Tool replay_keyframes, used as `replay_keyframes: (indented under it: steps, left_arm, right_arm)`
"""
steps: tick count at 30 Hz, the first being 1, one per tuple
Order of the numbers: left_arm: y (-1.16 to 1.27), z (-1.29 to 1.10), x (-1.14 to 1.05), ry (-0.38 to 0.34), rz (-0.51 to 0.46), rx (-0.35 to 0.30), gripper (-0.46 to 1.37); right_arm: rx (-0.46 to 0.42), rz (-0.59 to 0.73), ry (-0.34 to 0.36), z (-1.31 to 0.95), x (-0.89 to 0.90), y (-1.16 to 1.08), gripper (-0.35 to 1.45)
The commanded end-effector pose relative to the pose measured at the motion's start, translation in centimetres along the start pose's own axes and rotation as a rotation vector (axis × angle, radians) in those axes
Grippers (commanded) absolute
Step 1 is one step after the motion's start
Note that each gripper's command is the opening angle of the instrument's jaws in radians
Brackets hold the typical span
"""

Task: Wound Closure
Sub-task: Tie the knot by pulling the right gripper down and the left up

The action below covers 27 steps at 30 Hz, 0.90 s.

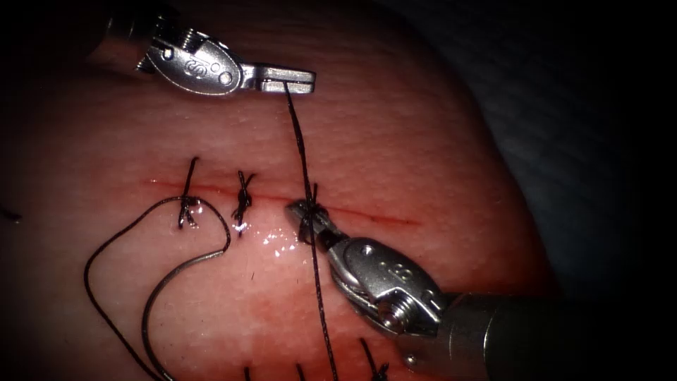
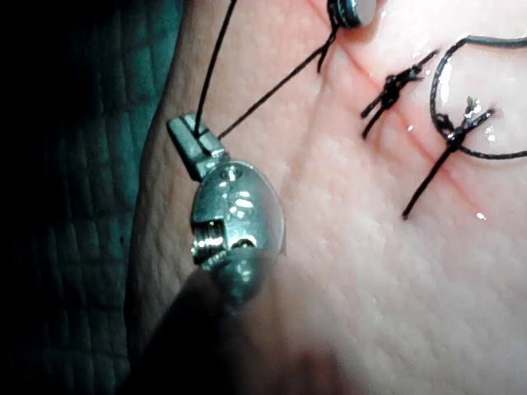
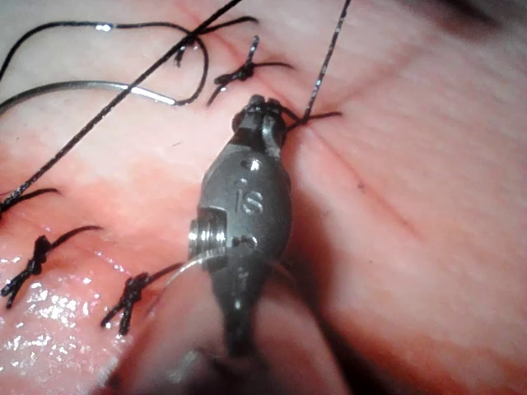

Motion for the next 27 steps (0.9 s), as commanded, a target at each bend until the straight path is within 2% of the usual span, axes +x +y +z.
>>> replay_keyframes:
  steps: [1, 6, 17, 27]
  left_arm:
    - [0.0, 0.01, -0.01, -0.001, -0.001, -0.008, -0.35]
    - [-0.21, 0.09, -0.1, -0.008, -0.001, 0.0, -0.35]
    - [-0.46, 0.17, -0.4, -0.018, 0.004, 0.01, -0.35]
    - [-0.68, 0.34, -0.66, -0.034, 0.01, 0.031, -0.35]
  right_arm:
    - [-0.004, -0.001, -0.001, 0.0, 0.0, 0.0, -0.35]
    - [-0.003, -0.008, 0.002, -0.06, -0.02, -0.05, -0.35]
    - [0.002, -0.011, -0.003, -0.18, -0.1, -0.17, -0.35]
    - [-0.005, -0.011, -0.006, -0.33, -0.1, -0.36, -0.35]
